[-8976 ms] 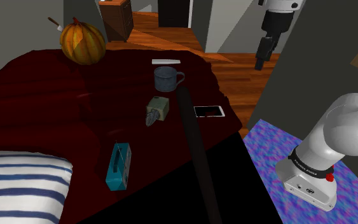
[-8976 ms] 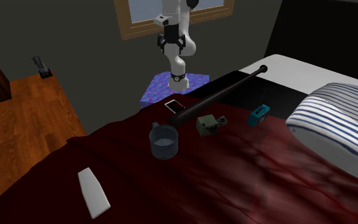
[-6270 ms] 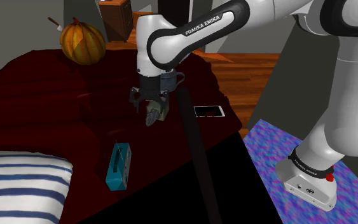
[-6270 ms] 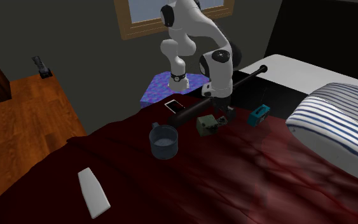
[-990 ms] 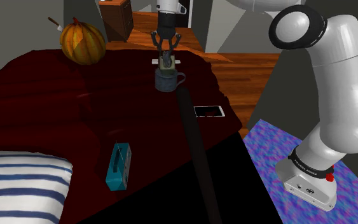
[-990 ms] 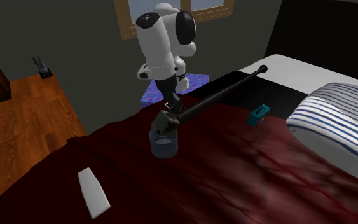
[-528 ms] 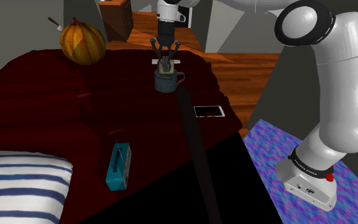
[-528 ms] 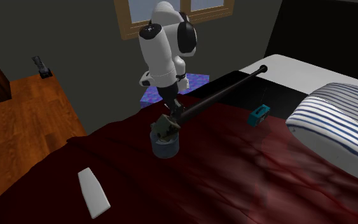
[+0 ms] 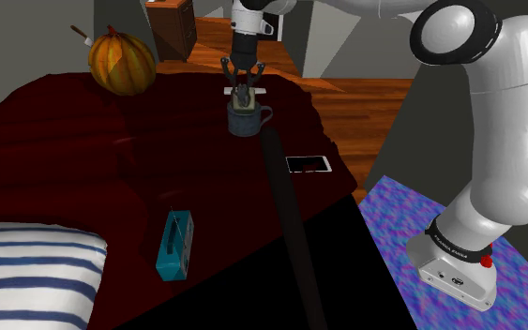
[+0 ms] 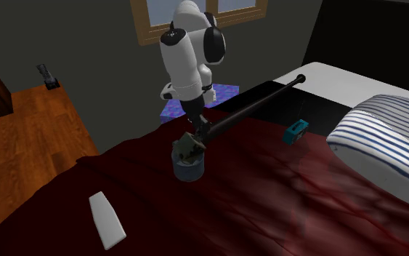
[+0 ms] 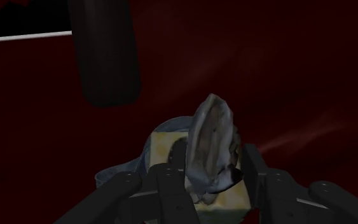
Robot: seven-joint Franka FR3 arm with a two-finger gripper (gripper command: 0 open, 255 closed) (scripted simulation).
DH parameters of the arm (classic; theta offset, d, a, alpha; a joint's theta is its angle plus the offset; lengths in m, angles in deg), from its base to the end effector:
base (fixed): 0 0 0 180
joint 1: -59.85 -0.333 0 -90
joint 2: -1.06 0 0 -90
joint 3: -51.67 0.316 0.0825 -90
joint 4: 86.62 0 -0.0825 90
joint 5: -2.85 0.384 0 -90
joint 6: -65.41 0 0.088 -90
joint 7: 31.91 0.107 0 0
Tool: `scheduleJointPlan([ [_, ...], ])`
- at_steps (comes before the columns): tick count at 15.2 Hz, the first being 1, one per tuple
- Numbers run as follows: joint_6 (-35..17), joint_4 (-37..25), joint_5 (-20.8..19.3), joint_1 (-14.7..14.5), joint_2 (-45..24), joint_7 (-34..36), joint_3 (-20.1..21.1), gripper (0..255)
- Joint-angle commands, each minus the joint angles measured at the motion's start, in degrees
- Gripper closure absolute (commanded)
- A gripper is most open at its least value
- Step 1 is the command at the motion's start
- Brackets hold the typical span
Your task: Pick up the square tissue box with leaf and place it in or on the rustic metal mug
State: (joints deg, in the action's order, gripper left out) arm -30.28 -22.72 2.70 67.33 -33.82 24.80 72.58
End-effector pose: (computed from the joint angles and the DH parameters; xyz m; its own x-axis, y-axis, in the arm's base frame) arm 0.7128 0.0942 0.4760 0.6814 -0.7093 -0.1805 -0.7297 -0.6775 -0.0924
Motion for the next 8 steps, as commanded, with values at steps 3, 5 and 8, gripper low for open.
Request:
scheduleJointPlan([
  [3, 0.1, 1.2, -0.4, 0.1, -1.4, 0.0, -0.6, 255],
  [5, 0.2, 0.8, -0.4, 0.4, -1.7, -0.4, -0.7, 0],
  [8, 1.9, -3.0, -1.0, -0.9, -3.6, 0.6, -0.7, 0],
])
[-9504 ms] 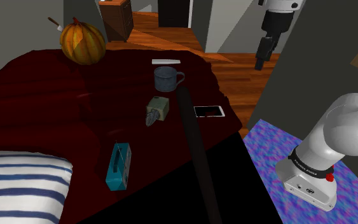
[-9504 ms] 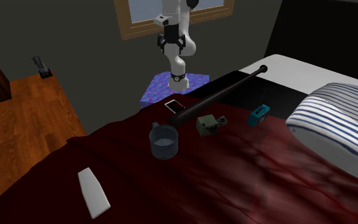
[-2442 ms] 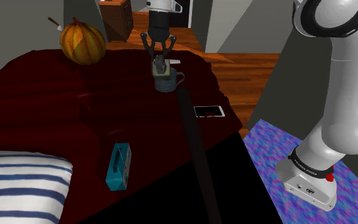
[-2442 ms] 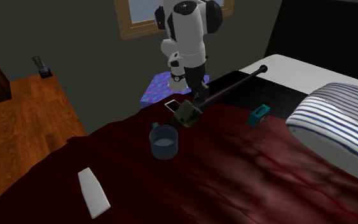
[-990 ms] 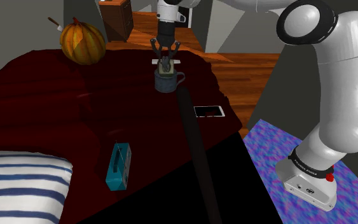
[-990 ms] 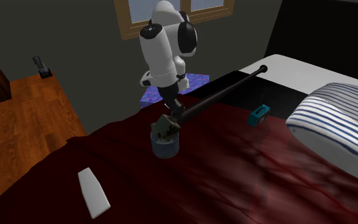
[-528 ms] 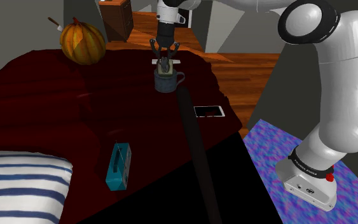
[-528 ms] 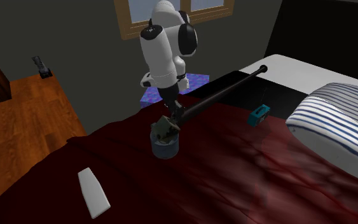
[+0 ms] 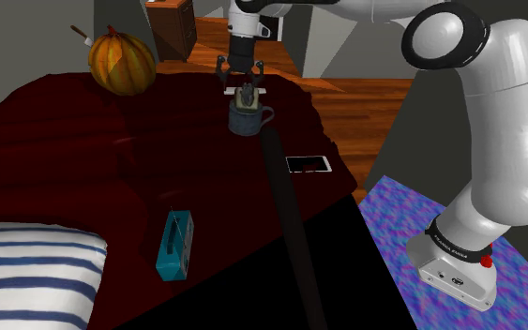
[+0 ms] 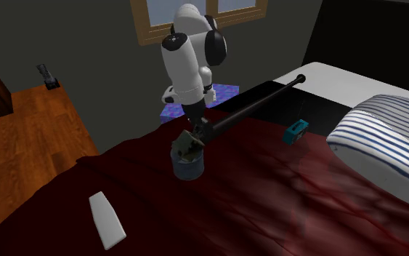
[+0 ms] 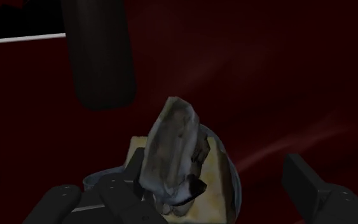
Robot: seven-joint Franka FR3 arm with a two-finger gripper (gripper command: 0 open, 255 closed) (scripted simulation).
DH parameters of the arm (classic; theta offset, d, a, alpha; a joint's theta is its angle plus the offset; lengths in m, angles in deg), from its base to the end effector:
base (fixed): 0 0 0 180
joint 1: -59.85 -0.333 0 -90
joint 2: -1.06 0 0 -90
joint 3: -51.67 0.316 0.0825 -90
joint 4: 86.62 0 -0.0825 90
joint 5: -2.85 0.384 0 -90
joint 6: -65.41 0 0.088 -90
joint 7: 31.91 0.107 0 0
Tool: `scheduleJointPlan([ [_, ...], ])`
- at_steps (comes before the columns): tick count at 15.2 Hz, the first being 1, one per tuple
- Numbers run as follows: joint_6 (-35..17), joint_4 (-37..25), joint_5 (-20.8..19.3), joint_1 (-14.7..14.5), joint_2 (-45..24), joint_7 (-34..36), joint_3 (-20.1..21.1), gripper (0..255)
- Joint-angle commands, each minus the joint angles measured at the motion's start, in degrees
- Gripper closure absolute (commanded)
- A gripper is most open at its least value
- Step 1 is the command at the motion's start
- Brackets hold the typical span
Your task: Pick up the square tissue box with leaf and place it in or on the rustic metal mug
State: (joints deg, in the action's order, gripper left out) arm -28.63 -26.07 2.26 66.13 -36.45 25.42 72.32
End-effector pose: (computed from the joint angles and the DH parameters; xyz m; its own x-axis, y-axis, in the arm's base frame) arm 0.7196 0.1003 0.4681 0.6789 -0.7086 -0.1925 -0.7304 -0.6784 -0.0791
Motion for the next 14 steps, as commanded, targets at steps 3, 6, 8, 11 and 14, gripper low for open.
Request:
scheduleJointPlan([
  [3, 0.7, 1.8, -0.1, 1.1, 0.7, -0.5, -0.4, 0],
  [6, 7.9, -8.1, -0.7, 0.1, -1.9, -0.4, -0.6, 0],
  [8, 7.9, -8.1, -0.7, 0.1, -1.9, -0.4, -0.6, 0],
  [11, 7.9, -8.1, -0.7, 0.1, -1.9, -0.4, -0.6, 0],
  [14, 7.9, -8.1, -0.7, 0.1, -1.9, -0.4, -0.6, 0],
])
